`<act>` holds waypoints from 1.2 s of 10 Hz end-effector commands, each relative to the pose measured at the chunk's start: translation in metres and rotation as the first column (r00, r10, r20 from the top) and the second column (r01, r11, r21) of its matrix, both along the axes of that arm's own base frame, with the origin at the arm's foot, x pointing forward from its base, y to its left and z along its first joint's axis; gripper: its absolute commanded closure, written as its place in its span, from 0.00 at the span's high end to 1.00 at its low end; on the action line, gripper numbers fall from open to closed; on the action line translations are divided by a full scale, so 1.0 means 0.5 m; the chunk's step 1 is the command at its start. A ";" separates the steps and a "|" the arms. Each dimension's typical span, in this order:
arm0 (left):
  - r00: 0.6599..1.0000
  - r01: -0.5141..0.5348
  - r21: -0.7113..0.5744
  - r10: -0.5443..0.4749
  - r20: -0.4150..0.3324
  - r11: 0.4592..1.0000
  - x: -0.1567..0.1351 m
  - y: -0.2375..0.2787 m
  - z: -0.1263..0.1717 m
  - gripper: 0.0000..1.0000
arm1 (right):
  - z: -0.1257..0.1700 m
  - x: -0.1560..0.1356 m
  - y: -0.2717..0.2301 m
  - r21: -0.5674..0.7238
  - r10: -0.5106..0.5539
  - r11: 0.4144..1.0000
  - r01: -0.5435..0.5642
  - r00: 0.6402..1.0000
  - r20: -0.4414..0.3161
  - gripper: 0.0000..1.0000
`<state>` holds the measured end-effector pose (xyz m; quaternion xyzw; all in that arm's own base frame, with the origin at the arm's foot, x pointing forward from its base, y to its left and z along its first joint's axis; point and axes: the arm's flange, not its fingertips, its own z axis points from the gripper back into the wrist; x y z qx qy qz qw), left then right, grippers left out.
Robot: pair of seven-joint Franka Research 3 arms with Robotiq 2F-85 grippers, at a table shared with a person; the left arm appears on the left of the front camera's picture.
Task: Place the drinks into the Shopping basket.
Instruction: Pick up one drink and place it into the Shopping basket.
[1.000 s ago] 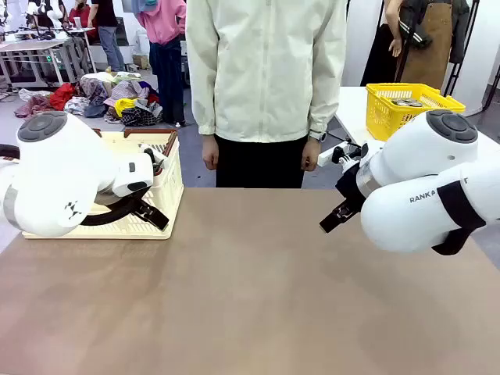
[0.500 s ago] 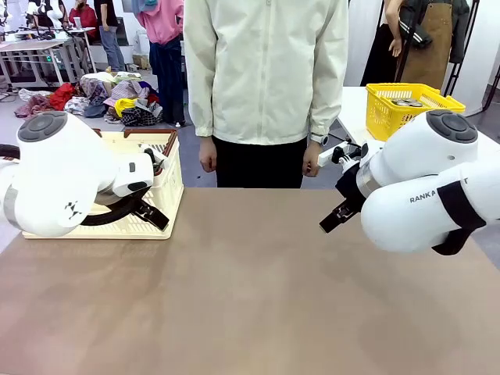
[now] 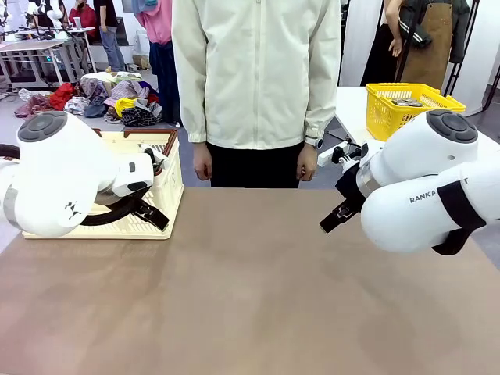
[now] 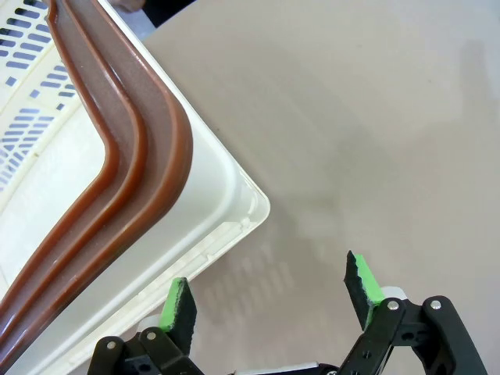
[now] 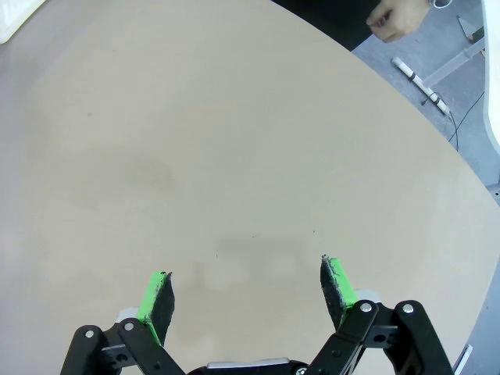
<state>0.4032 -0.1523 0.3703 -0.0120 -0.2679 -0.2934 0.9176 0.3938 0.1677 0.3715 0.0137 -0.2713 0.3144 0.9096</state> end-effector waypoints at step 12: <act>0.878 -0.025 -0.238 -0.092 -0.469 0.971 -0.073 -0.023 0.104 1.00 | 0.102 -0.042 -0.058 0.378 0.010 0.904 0.200 0.874 -0.485 1.00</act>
